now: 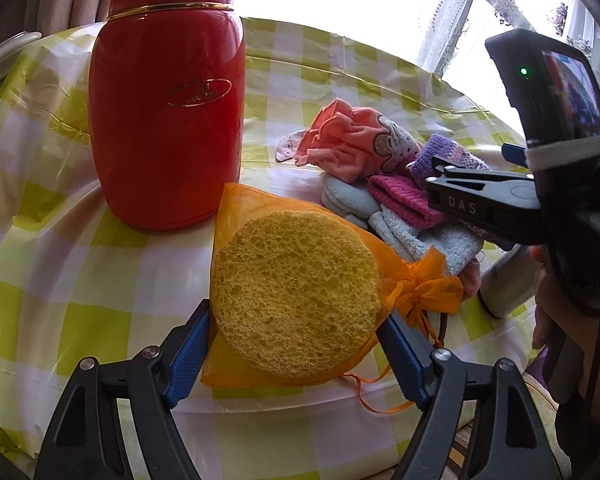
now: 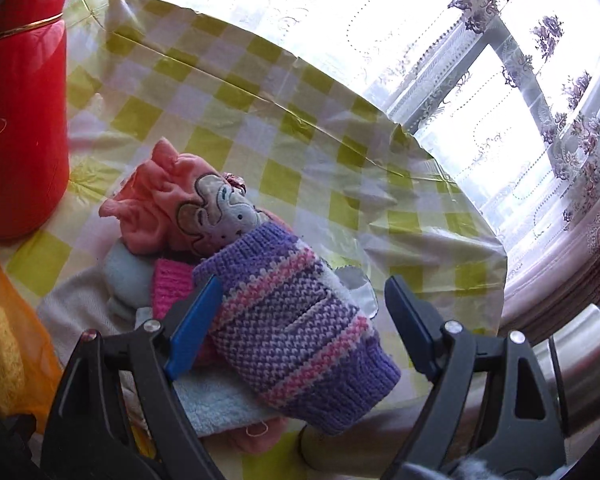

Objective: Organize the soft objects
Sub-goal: 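Grasp the sponge in orange bag with left tool while right tool grasps purple glove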

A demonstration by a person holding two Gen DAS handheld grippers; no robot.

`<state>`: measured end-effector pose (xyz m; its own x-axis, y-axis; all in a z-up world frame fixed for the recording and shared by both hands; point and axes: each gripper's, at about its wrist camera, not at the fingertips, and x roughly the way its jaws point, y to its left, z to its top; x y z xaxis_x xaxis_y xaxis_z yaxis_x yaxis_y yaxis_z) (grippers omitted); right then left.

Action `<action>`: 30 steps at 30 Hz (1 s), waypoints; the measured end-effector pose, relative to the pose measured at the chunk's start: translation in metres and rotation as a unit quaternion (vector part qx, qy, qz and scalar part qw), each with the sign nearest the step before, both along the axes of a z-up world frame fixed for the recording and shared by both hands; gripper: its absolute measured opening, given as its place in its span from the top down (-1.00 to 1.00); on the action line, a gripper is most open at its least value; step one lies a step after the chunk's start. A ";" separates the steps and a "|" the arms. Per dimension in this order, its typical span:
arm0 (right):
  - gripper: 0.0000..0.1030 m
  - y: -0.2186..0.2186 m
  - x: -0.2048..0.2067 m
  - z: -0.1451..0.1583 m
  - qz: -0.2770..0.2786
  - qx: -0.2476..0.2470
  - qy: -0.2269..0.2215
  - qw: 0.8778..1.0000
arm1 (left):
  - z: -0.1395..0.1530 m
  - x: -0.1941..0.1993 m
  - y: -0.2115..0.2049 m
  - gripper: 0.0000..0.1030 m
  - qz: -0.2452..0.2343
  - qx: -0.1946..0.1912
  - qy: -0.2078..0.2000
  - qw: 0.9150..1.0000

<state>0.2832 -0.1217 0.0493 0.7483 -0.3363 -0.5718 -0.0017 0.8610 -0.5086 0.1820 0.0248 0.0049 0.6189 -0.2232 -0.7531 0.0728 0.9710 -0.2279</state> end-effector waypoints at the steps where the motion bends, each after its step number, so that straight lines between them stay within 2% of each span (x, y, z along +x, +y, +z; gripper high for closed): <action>1: -0.66 -0.002 0.005 -0.001 -0.005 0.007 0.005 1.000 | 0.000 0.000 0.000 -0.56 0.001 -0.001 0.000 1.000; 5: -0.60 -0.009 0.017 -0.008 -0.016 0.040 0.027 0.999 | -0.001 -0.001 0.002 -0.56 0.000 -0.004 -0.001 1.000; 6: -0.40 -0.012 0.020 -0.009 -0.016 0.054 0.036 0.998 | -0.001 -0.001 0.002 -0.56 0.000 -0.004 -0.001 1.000; 7: -0.07 -0.015 0.022 -0.012 -0.012 0.075 0.051 0.996 | -0.001 -0.001 0.003 -0.56 0.000 -0.005 -0.002 1.000; 9: 0.20 -0.018 0.021 -0.015 -0.007 0.101 0.060 0.993 | -0.001 -0.002 0.004 -0.56 0.001 -0.006 -0.006 1.000; 13: 0.68 -0.015 0.006 -0.010 0.016 0.115 0.042 0.992 | 0.002 -0.007 0.003 -0.56 0.005 -0.003 -0.018 1.000; 15: 0.80 -0.012 -0.004 -0.002 0.031 0.128 0.029 0.991 | 0.006 -0.010 0.004 -0.55 0.009 0.000 -0.027 1.000; 18: 0.85 -0.010 -0.023 0.014 0.054 0.148 0.004 0.988 | 0.012 -0.016 0.005 -0.55 0.019 0.002 -0.043 0.999; 25: 0.85 -0.002 -0.078 0.044 0.122 0.187 -0.023 0.975 | 0.022 -0.026 0.010 -0.55 0.038 -0.007 -0.068 0.997; 30: 0.85 -0.015 -0.105 0.043 0.122 0.201 -0.022 0.972 | 0.023 -0.030 0.011 -0.56 0.044 -0.011 -0.069 0.997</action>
